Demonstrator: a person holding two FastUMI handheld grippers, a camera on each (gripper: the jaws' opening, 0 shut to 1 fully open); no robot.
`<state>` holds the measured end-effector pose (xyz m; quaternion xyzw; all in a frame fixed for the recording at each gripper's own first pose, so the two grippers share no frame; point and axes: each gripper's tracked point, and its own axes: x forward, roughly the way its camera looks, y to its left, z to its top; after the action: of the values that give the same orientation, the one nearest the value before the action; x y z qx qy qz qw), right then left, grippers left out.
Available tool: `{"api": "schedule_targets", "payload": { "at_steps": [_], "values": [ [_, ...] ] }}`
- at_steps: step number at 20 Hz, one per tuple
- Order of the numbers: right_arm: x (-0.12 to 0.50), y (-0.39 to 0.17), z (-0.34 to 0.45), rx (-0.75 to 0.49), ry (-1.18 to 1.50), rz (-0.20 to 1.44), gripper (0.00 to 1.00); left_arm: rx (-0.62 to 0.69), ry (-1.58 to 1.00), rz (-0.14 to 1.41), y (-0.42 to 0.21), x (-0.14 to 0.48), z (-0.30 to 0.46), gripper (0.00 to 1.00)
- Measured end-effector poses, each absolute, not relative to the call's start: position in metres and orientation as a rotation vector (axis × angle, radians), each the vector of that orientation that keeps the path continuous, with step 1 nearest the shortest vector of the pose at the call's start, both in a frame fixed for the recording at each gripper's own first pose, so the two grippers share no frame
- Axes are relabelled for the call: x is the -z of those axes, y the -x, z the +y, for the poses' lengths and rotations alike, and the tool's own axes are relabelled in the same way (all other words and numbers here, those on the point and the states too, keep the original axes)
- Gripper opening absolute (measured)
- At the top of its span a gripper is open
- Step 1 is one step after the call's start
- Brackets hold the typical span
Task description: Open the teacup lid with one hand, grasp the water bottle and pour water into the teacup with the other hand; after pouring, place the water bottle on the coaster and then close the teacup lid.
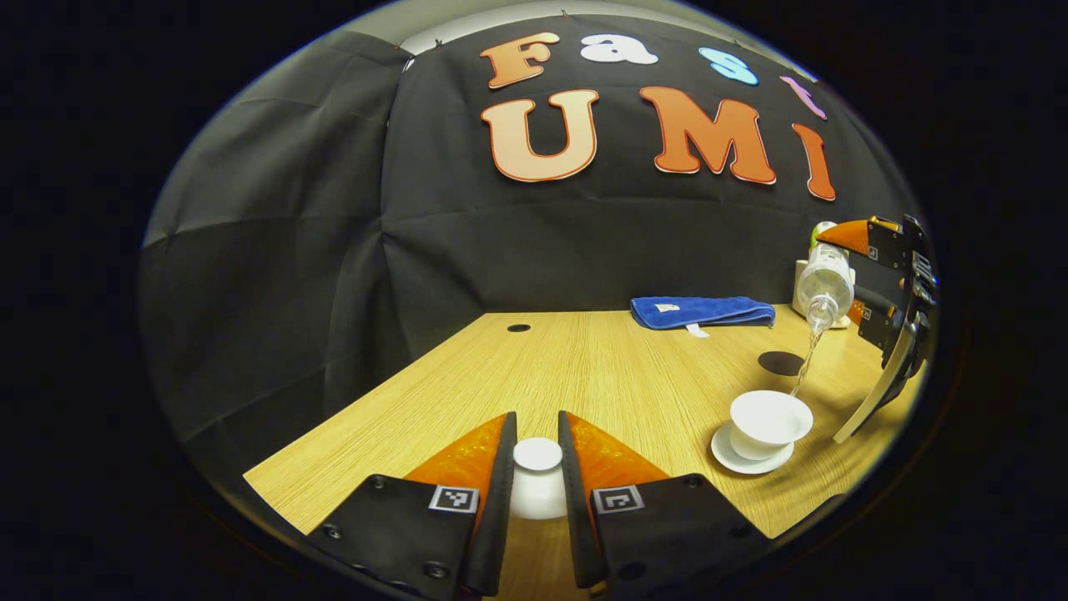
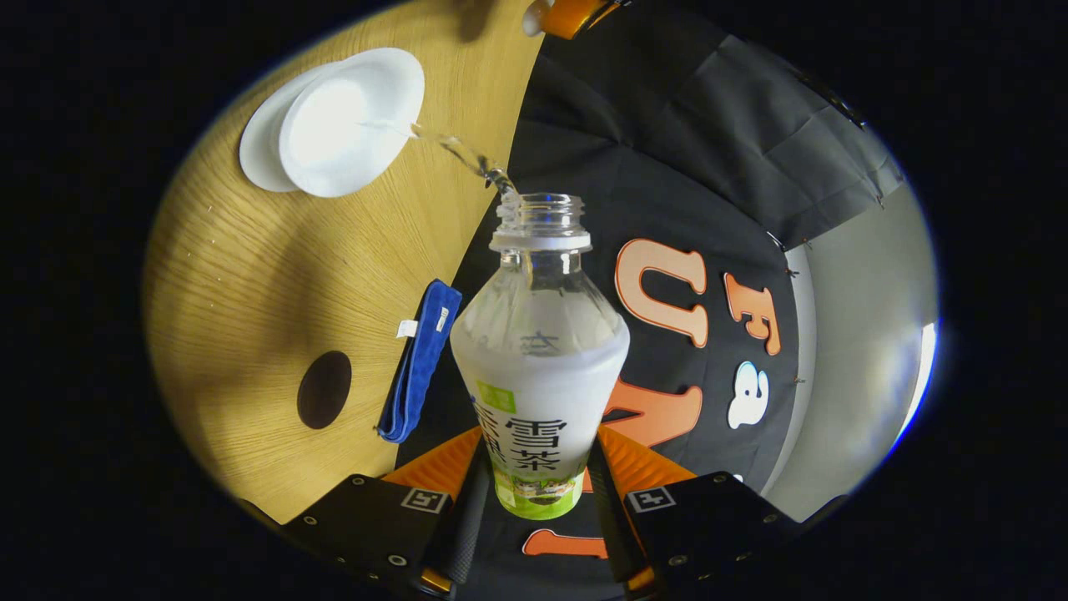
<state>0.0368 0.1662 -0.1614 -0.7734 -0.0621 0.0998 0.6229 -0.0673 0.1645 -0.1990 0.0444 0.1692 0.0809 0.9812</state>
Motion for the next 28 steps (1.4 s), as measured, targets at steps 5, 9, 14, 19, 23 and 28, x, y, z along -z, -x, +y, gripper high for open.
{"api": "schedule_targets", "payload": {
  "at_steps": [5, 9, 14, 19, 23, 28],
  "values": [
    [0.16, -0.04, 0.165, -0.232, 1.795, -0.168, 0.63, -0.171, -0.091, 0.34, 0.07, 0.198, 0.168, 0.37],
    [0.158, -0.041, 0.166, -0.227, 1.828, -0.189, 0.63, -0.175, -0.092, 0.338, 0.069, 0.197, 0.17, 0.37],
    [0.16, -0.041, 0.167, -0.226, 1.831, -0.202, 0.63, -0.17, -0.101, 0.335, 0.069, 0.195, 0.167, 0.36],
    [0.157, -0.044, 0.168, -0.276, 1.864, -0.212, 0.63, -0.161, -0.105, 0.338, 0.07, 0.198, 0.165, 0.36],
    [0.157, -0.047, 0.169, -0.309, 1.88, -0.23, 0.63, -0.169, -0.111, 0.336, 0.072, 0.196, 0.168, 0.35],
    [0.153, -0.047, 0.173, -0.277, 1.927, -0.324, 0.63, -0.169, -0.11, 0.34, 0.073, 0.198, 0.168, 0.34]
  ]
}}
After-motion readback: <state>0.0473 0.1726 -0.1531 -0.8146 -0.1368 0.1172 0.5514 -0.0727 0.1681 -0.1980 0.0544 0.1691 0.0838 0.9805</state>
